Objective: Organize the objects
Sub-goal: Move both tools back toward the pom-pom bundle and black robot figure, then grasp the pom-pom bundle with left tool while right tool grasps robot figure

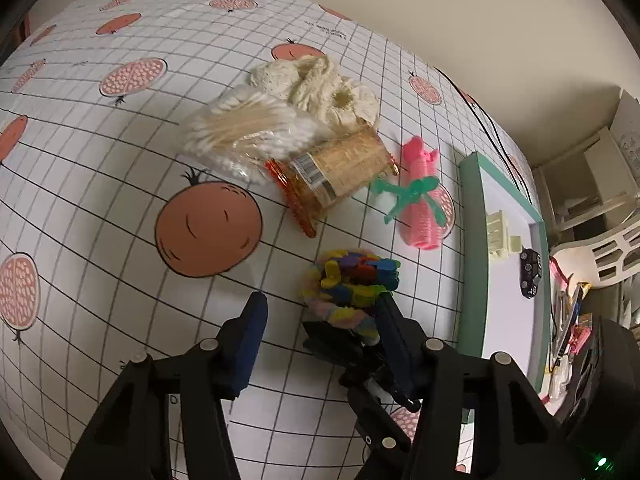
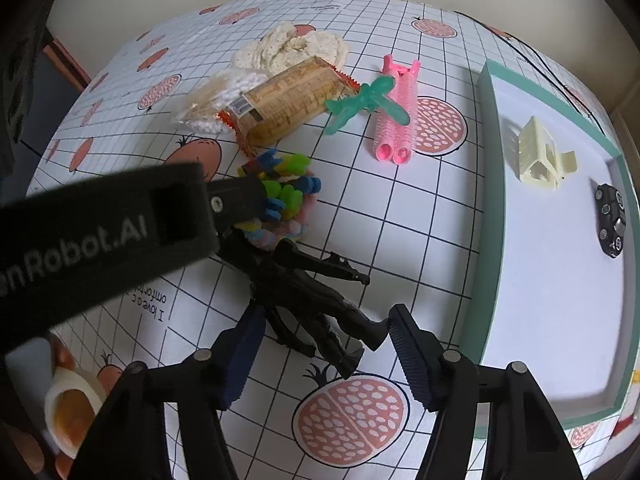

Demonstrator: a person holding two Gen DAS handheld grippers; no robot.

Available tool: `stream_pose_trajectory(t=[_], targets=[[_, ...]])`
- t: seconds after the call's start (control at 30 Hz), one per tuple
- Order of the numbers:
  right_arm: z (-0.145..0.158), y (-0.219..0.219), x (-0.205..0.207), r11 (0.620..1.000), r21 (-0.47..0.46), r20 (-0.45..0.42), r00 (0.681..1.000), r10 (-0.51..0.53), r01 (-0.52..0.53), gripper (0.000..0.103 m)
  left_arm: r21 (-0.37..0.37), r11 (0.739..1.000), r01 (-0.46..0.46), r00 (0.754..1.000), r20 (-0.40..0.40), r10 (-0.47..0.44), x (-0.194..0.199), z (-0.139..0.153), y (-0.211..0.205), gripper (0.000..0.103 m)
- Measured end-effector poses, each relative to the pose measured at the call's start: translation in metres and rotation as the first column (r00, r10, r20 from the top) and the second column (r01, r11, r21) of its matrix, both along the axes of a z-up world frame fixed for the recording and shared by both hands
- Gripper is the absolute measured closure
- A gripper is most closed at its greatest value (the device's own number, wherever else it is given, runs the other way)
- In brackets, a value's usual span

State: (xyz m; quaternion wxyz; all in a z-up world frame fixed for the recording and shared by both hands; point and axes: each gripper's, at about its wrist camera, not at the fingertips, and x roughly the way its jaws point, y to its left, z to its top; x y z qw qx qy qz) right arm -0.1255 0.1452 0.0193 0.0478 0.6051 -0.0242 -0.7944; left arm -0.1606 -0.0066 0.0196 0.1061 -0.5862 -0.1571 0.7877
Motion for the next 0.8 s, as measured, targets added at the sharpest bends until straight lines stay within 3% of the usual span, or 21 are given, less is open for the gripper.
stream_pose_trajectory(t=[0.17, 0.33, 0.67, 0.8], targets=[[-0.0009, 0.0026, -0.0026, 1.000, -0.003, 0.003, 1.000, -0.002, 0.002, 0.040, 0.015, 1.000, -0.011, 1.000, 0.016, 0.010, 0.0006, -0.0014, -0.0033, 0.047], [0.0009, -0.0040, 0.0031, 1.000, -0.002, 0.005, 1.000, -0.001, 0.001, 0.041, 0.057, 0.998, 0.001, 1.000, 0.027, -0.002, 0.0015, -0.0016, -0.0002, 0.064], [0.0042, 0.0021, 0.0041, 1.000, -0.013, 0.012, 1.000, -0.011, 0.011, 0.051, 0.069, 0.998, -0.011, 0.998, 0.055, 0.007, 0.0034, -0.0050, -0.0055, 0.065], [0.0059, 0.0022, 0.0043, 1.000, -0.007, 0.013, 1.000, -0.005, 0.005, 0.051, 0.089, 0.996, -0.014, 0.998, 0.063, 0.008, 0.0027, -0.0063, -0.0017, 0.073]])
